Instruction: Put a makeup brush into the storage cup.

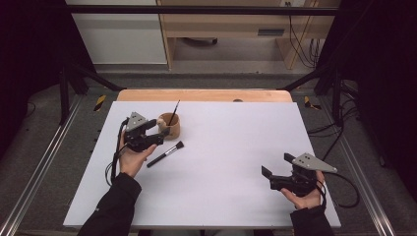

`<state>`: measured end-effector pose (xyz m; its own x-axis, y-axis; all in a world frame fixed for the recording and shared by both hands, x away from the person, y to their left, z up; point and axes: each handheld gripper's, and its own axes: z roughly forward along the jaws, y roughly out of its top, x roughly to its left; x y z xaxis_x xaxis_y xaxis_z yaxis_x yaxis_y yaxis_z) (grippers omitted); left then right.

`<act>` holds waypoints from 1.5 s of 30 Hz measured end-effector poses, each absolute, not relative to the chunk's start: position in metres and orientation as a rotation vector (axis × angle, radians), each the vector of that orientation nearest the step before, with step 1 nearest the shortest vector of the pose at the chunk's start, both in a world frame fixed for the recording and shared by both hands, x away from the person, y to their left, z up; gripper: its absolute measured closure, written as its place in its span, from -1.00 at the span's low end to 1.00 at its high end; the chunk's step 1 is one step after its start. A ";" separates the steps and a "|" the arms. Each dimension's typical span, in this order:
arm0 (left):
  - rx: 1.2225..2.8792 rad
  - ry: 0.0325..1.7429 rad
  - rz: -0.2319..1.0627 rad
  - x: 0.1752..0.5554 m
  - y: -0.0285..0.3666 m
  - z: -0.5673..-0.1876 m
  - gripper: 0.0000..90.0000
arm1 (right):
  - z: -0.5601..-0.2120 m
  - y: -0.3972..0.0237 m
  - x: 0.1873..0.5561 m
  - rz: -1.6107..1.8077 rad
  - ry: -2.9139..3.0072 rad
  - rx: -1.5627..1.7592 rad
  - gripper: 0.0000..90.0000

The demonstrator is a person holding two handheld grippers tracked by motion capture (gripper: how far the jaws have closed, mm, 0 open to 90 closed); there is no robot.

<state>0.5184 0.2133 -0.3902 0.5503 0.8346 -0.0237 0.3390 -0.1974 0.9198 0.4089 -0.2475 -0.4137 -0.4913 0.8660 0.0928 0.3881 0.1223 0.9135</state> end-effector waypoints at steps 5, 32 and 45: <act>1.767 0.962 0.599 0.503 0.222 -0.392 -0.32 | -0.413 -0.249 0.408 1.349 1.936 1.206 -0.87; 1.767 0.924 0.631 0.439 0.253 -0.394 -0.67 | -0.412 -0.250 0.406 1.346 1.932 1.206 -0.88; 1.766 0.947 0.636 0.426 0.271 -0.398 -0.78 | -0.412 -0.250 0.406 1.338 1.929 1.213 -0.88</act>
